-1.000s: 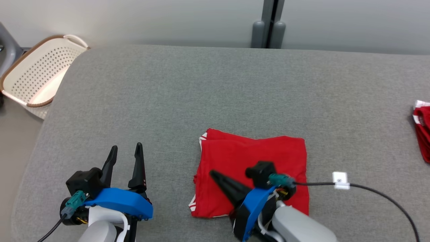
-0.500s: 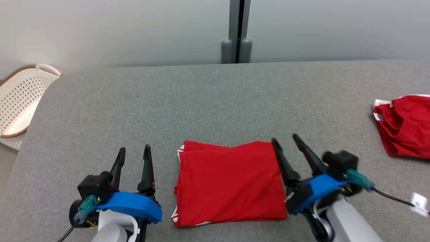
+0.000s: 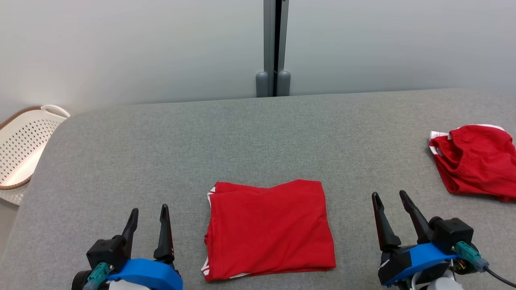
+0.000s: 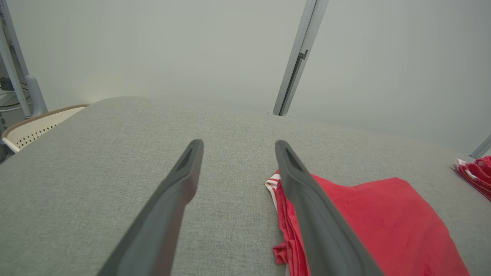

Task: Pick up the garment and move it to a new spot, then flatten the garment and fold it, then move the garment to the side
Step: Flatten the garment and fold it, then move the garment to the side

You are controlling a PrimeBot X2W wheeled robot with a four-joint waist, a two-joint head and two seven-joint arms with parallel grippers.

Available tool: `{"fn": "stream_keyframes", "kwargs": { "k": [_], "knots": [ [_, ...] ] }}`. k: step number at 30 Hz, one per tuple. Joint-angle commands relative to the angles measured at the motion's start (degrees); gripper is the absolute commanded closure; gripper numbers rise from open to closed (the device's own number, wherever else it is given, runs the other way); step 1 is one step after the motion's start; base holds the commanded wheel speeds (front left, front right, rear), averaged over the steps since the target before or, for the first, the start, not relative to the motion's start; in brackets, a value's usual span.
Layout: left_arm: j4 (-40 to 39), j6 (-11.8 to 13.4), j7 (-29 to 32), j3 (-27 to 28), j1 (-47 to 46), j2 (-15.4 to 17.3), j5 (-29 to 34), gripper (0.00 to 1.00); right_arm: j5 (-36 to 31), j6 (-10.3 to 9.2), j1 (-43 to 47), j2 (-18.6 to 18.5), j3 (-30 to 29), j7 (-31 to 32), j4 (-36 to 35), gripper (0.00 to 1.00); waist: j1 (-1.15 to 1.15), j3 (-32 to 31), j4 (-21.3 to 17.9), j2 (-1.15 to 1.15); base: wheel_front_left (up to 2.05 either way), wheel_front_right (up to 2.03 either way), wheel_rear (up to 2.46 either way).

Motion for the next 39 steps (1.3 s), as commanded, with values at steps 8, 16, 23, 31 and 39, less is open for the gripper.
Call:
{"fn": "stream_keyframes", "kwargs": {
  "k": [8,16,23,31,39],
  "knots": [
    [0.9,-0.4,-0.3,1.3,1.3,0.1,2.1,0.00,-0.7,0.03,1.9,0.1,-0.1,-0.3,-0.7,0.00,0.01,-0.6,0.0,0.00,0.00,0.00,0.00],
    [1.2,-0.8,-0.3,2.1,1.4,-0.6,2.7,0.00,-1.1,0.02,1.7,0.1,-0.2,-0.3,-0.1,0.00,0.01,-0.5,0.3,0.00,0.00,0.00,0.00],
    [1.3,-1.0,-0.3,2.7,1.3,-0.9,3.2,0.00,-0.9,0.03,1.3,0.1,0.0,-0.3,0.3,0.00,0.01,-0.4,0.4,0.00,0.00,0.00,0.00],
    [1.8,-1.3,-0.3,2.8,0.9,-1.1,3.4,0.00,1.4,0.03,0.1,0.1,0.8,1.4,3.4,0.00,0.01,0.0,0.9,0.00,0.00,0.00,0.00],
    [1.0,-1.5,-0.3,2.5,-1.0,-2.1,4.2,0.00,1.1,0.03,-5.8,0.0,1.2,12.8,6.5,0.00,0.01,3.0,4.5,0.00,0.00,0.00,0.00]
  ]
}}
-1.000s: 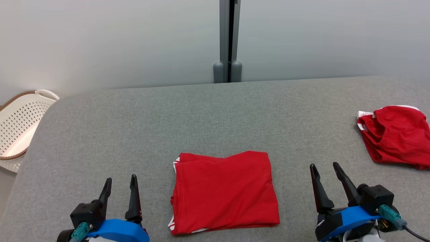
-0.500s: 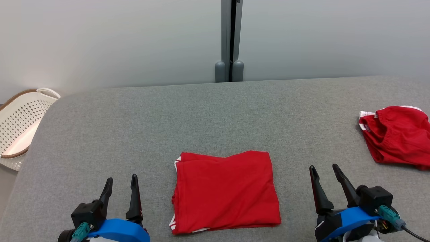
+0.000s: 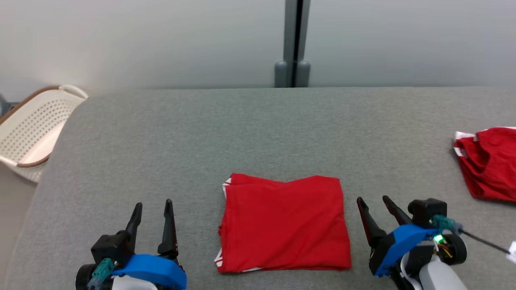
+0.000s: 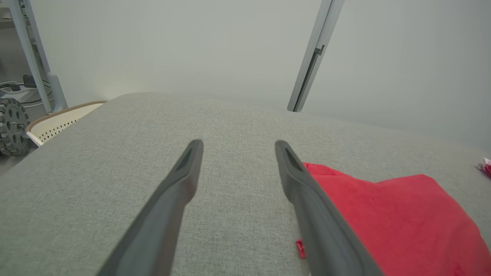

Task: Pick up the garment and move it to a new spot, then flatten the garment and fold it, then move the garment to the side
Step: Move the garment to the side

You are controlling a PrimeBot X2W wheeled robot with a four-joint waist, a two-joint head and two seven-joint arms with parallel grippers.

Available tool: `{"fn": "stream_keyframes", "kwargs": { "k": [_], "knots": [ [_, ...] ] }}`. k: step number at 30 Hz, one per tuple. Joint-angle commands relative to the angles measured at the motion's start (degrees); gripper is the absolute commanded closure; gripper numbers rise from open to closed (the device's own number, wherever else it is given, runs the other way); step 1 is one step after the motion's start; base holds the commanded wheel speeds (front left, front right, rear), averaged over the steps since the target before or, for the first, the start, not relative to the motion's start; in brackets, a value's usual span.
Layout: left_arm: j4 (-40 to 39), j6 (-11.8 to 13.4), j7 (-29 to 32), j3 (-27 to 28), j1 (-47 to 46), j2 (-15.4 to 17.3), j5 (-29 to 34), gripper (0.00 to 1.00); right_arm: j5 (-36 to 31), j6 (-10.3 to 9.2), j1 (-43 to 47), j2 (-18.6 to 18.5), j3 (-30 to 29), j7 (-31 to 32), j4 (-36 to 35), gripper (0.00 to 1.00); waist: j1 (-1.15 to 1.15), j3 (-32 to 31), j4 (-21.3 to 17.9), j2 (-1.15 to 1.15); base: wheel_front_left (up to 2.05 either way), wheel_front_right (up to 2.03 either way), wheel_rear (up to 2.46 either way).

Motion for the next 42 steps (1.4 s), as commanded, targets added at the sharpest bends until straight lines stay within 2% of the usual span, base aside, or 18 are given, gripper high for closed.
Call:
{"fn": "stream_keyframes", "kwargs": {
  "k": [1,11,15,21,22,25,31,32,42],
  "knots": [
    [-0.3,0.0,-0.3,0.1,-0.9,-0.4,0.5,0.00,-0.6,0.03,-1.3,-0.1,-0.3,1.9,0.6,0.00,-0.01,1.4,2.0,0.00,0.00,0.00,0.00],
    [-0.5,-0.6,-0.3,1.1,-2.1,-1.6,1.6,0.00,2.0,0.03,-4.1,-2.0,-2.2,13.7,4.6,0.00,-0.01,4.2,8.5,0.00,0.00,0.00,0.00],
    [-0.5,-1.0,-0.3,1.7,-1.9,-1.8,2.0,0.00,3.1,0.03,-4.7,-2.8,-2.3,17.4,6.2,0.00,-0.01,4.6,9.6,0.00,0.00,0.00,0.00],
    [-0.4,-1.3,-0.3,2.3,-2.2,-2.1,2.5,0.00,4.1,0.03,-6.0,-3.3,-1.3,18.8,7.3,0.00,-0.01,5.1,9.6,0.00,0.00,0.00,0.00],
    [-0.4,-1.5,-0.3,2.2,-2.3,-2.2,2.7,0.00,4.3,0.03,-6.3,-3.2,-0.8,19.0,7.5,0.57,-0.01,5.3,9.3,0.00,0.00,0.00,0.00],
    [-0.5,-1.8,-0.3,1.9,-2.7,-2.2,3.2,0.00,5.2,0.03,-7.5,-3.1,0.9,19.0,7.8,1.00,-0.01,5.8,8.1,0.00,0.00,0.00,0.00],
    [-1.2,-2.6,-0.3,0.9,-3.6,-2.5,4.4,0.00,7.2,0.00,-11.0,-4.5,2.6,16.8,6.9,1.00,-0.01,7.6,2.5,0.00,0.00,0.00,0.00],
    [-1.5,-2.7,-0.3,0.5,-4.0,-2.5,4.7,0.00,7.5,-0.01,-12.3,-5.3,2.7,16.4,6.4,1.00,-0.01,8.5,-0.2,0.00,0.00,0.00,0.00],
    [-2.5,-3.2,0.2,-0.3,-7.6,-1.1,6.3,0.00,8.1,0.02,-17.1,-8.6,-0.4,13.9,3.9,1.00,-0.01,13.4,-15.0,0.00,0.00,0.00,0.00]
  ]
}}
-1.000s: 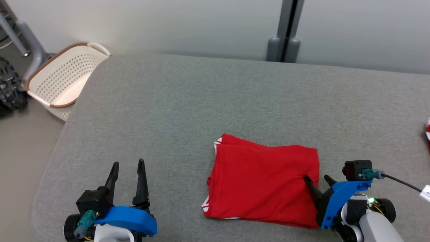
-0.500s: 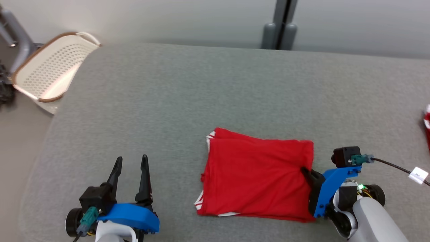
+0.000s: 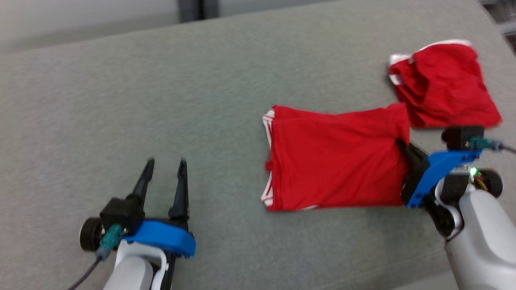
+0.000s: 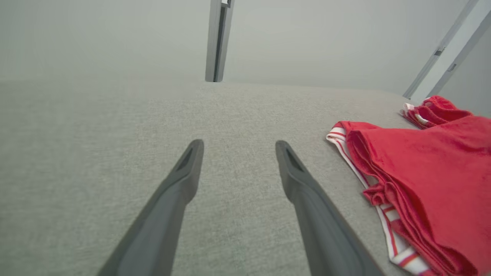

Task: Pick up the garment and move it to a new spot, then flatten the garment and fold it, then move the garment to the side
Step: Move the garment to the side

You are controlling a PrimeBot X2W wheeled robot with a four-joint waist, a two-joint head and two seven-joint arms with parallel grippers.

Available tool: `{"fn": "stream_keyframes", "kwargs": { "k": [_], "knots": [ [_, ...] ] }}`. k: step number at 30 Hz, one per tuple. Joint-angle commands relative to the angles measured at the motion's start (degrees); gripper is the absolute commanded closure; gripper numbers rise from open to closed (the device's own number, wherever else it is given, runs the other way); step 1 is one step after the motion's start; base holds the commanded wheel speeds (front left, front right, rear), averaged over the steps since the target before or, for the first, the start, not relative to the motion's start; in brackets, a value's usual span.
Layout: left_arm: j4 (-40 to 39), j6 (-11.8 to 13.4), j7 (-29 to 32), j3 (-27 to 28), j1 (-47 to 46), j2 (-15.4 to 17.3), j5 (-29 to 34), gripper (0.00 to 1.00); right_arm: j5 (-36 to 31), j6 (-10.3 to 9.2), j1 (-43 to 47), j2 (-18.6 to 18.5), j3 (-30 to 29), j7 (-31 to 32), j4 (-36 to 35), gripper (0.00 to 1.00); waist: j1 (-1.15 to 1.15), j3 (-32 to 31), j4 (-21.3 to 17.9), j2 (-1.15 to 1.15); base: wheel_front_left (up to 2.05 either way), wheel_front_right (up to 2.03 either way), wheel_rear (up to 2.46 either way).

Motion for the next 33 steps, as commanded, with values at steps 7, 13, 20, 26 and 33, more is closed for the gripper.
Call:
{"fn": "stream_keyframes", "kwargs": {
  "k": [7,13,20,26,33],
  "knots": [
    [-1.5,0.0,1.4,-0.4,-2.7,1.6,1.1,0.00,0.0,0.01,-2.3,0.4,-0.1,-1.8,0.1,1.00,-0.01,0.6,-7.1,-0.02,0.00,0.00,0.00],
    [-2.1,0.1,2.2,-1.0,-2.8,2.2,1.1,0.00,0.1,0.01,-2.7,0.6,0.1,-2.9,1.5,1.00,-0.01,0.1,-7.5,-0.02,0.00,0.00,0.00],
    [-1.8,0.9,1.6,-0.6,-1.0,2.0,0.1,0.00,-0.7,0.01,-6.0,0.5,-0.3,-3.3,2.9,1.00,-0.01,-1.7,-4.6,-0.02,0.00,0.00,0.00],
    [-1.4,0.9,0.9,-1.0,-0.3,0.7,-0.4,0.00,-4.0,0.01,-11.8,-2.5,-2.0,-0.8,5.9,1.00,-0.01,-3.6,-0.8,-0.02,0.00,0.00,0.00],
    [-0.4,0.9,0.1,-1.1,0.3,-0.5,-0.9,0.00,-8.4,0.01,-15.9,-9.2,-5.2,2.3,8.4,1.00,-0.01,-4.8,3.8,-0.02,0.00,0.00,0.00]
  ]
}}
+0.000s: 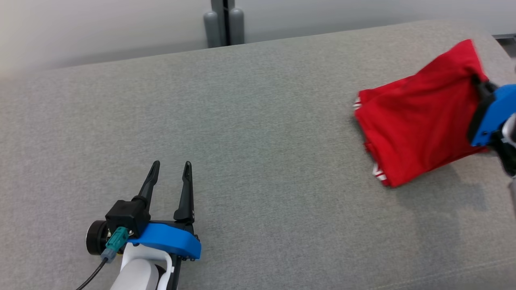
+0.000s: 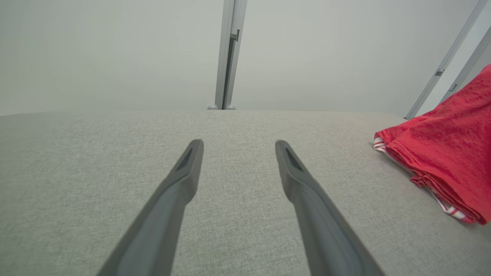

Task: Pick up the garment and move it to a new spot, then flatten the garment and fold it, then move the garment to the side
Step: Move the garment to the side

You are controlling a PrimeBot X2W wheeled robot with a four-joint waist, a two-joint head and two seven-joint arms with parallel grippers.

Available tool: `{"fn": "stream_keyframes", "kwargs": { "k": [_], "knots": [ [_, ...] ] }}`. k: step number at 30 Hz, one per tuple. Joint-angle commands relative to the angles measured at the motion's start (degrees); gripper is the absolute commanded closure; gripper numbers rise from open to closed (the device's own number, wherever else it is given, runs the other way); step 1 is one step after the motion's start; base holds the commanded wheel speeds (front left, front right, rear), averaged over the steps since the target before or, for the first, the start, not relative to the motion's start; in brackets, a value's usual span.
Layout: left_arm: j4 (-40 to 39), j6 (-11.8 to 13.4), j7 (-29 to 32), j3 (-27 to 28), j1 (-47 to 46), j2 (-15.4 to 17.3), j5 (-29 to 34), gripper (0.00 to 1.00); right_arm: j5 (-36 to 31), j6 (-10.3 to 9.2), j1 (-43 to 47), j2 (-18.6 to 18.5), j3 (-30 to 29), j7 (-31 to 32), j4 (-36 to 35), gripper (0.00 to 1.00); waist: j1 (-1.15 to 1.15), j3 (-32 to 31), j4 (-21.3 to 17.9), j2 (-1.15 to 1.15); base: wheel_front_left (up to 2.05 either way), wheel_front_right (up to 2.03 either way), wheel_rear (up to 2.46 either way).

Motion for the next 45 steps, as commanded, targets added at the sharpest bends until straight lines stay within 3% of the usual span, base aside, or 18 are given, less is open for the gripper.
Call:
{"fn": "stream_keyframes", "kwargs": {
  "k": [1,12,18,19,21,22,27,33,45],
  "knots": [
    [0.3,0.1,-0.4,0.2,0.2,-0.1,-0.3,0.00,-0.8,0.01,-1.3,-1.4,-0.9,0.3,0.4,1.00,0.01,0.4,1.0,0.00,0.00,0.00,0.00],
    [0.1,-0.1,-0.8,0.4,-0.6,-0.1,0.2,0.00,-8.1,0.00,-4.4,-8.8,-9.8,2.1,2.2,1.00,0.01,2.6,5.7,0.00,0.00,0.00,0.00],
    [-0.1,-0.2,-0.9,0.3,-1.2,0.1,0.7,0.00,-14.6,0.01,-3.6,-10.2,-14.2,2.3,2.9,1.00,0.01,4.1,7.0,0.00,0.00,0.00,0.00],
    [-0.1,-0.2,-0.9,0.3,-1.3,0.2,0.7,0.00,-15.8,0.00,-3.2,-10.0,-15.4,2.0,3.0,0.95,0.01,4.3,7.1,0.00,0.00,0.00,0.00],
    [-0.1,-0.1,-0.9,0.3,-1.4,0.2,0.7,0.00,-18.4,0.00,-2.3,-9.3,-17.9,1.5,3.3,0.57,0.01,4.8,7.4,0.00,0.00,0.00,0.00],
    [-0.2,-0.1,-0.9,0.3,-1.5,0.3,0.7,0.00,-19.6,0.01,-1.9,-8.7,-18.9,1.1,3.5,0.00,0.01,5.0,7.5,0.00,0.00,0.00,0.00],
    [-0.3,0.0,-0.9,0.4,-1.7,0.5,0.7,0.00,-25.2,0.00,-0.9,-6.8,-22.1,-0.4,2.8,0.00,0.01,5.5,7.4,0.00,0.00,0.00,0.00],
    [0.1,0.1,-0.9,0.3,-2.1,0.7,0.6,0.00,-27.0,0.00,-2.1,-3.8,-22.6,-2.5,1.6,0.00,0.01,5.3,6.3,0.00,0.00,0.00,0.00],
    [1.5,-0.2,-1.0,2.4,-2.4,-0.3,-0.8,0.00,-19.1,0.01,2.3,1.7,-15.1,-13.3,-2.4,0.00,0.01,0.2,4.8,0.00,0.00,0.00,0.00]
  ]
}}
